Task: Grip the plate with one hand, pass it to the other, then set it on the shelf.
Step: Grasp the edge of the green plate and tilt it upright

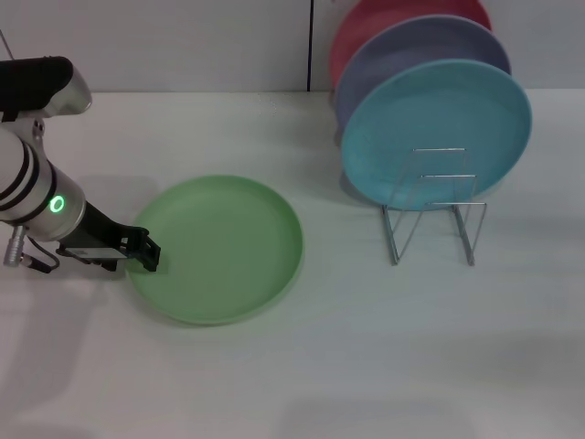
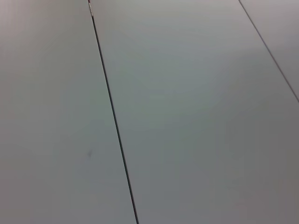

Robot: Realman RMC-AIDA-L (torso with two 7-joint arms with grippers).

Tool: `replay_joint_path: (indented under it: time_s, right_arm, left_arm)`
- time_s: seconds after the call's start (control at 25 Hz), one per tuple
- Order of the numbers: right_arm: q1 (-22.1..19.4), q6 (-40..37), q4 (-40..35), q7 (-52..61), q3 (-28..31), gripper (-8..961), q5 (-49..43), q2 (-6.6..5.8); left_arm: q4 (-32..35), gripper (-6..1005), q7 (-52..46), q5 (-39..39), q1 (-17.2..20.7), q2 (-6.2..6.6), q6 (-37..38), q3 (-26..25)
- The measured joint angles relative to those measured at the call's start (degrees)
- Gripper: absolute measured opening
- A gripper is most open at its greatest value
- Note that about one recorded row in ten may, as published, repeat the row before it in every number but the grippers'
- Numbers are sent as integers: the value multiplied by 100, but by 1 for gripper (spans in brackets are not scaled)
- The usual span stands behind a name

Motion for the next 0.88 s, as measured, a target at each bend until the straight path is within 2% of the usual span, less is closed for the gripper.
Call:
replay_joint_path:
  time_s: [0.36, 0.56, 0.88]
  right_arm:
    - [21, 1, 0, 0, 0, 701, 0, 0]
    - [24, -1, 0, 0, 0, 700, 0, 0]
    - [26, -22, 0, 0, 0, 702, 0, 3]
  left_arm:
    - [28, 471, 8, 58, -38, 10, -18, 33]
    - [28, 337, 15, 62, -49, 14, -46, 41]
    - [28, 299, 25, 77, -56, 19, -82, 179]
